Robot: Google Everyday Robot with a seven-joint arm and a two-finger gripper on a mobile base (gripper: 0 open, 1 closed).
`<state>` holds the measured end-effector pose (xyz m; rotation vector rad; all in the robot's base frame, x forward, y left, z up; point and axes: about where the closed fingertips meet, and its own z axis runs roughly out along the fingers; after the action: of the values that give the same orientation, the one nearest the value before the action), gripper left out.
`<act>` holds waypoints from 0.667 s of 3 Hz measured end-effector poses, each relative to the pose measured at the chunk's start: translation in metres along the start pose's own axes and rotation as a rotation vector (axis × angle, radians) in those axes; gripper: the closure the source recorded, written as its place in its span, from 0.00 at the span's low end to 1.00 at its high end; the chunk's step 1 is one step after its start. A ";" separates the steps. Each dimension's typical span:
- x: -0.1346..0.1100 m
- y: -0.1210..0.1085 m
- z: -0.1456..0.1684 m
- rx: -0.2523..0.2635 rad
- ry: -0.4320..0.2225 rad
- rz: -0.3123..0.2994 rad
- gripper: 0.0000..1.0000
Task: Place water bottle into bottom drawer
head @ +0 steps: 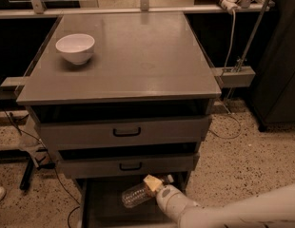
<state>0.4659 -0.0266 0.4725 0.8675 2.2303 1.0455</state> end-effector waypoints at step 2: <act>0.015 -0.040 0.024 0.025 0.004 0.111 1.00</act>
Offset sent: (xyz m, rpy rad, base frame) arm -0.0011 -0.0003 -0.0345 0.0460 0.0461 -0.0550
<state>0.4598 -0.0242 0.4237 1.0106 2.2247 1.0722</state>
